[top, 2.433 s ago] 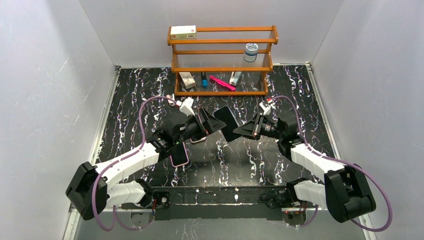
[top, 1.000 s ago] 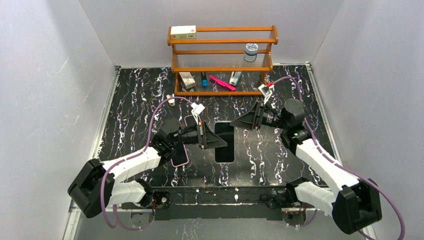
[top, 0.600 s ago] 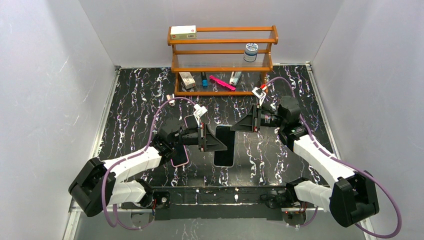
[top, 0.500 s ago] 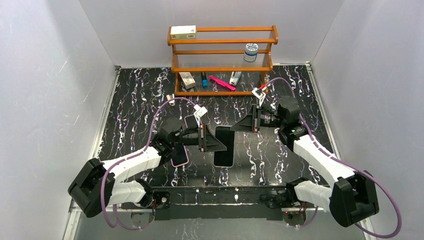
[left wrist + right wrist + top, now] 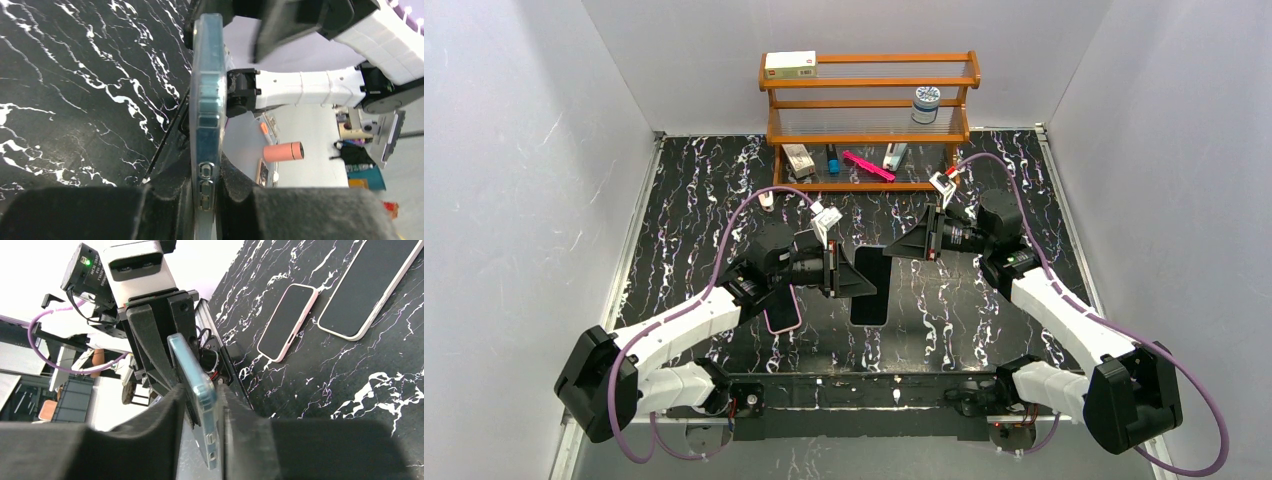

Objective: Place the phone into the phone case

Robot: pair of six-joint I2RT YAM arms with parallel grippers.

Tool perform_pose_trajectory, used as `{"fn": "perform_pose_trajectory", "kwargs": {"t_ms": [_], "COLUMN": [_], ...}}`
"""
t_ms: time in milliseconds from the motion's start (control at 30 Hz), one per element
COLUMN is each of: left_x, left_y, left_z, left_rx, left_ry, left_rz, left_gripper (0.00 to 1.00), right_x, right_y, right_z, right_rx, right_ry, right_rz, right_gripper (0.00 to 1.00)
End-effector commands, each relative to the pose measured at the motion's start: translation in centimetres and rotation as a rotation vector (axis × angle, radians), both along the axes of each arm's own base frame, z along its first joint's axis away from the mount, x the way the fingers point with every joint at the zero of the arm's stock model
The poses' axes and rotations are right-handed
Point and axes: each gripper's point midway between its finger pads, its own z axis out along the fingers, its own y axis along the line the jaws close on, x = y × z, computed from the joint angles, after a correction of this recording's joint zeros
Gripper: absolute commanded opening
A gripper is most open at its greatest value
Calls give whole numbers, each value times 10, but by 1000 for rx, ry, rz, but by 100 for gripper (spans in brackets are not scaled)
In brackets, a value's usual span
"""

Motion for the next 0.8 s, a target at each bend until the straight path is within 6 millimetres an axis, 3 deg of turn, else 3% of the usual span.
{"fn": "perform_pose_trajectory", "kwargs": {"t_ms": [0, 67, 233, 367, 533, 567, 700, 767], "left_x": [24, 24, 25, 27, 28, 28, 29, 34], "left_y": [7, 6, 3, 1, 0, 0, 2, 7], "left_z": [5, 17, 33, 30, 22, 20, 9, -3], "left_rx": [-45, -88, -136, -144, -139, -137, -100, -42], "left_ry": [59, 49, 32, 37, 52, 51, 52, 47], "left_rz": [169, 169, 159, 159, 163, 164, 171, 207], "left_gripper": [0, 0, 0, 0, 0, 0, 0, 0], "right_x": [-14, -17, -20, -22, -28, -29, -25, -21], "right_y": [0, 0, 2, 7, 18, 20, 22, 22], "right_z": [15, 6, -13, -20, -29, -30, -37, -40], "right_rx": [51, 51, 49, 57, 78, 77, 71, 66], "right_ry": [2, 22, 63, 78, 110, 112, 129, 130], "right_rz": [48, 55, 90, 116, 147, 150, 104, 71], "right_gripper": [54, 62, 67, 67, 58, 54, 13, 1]}}
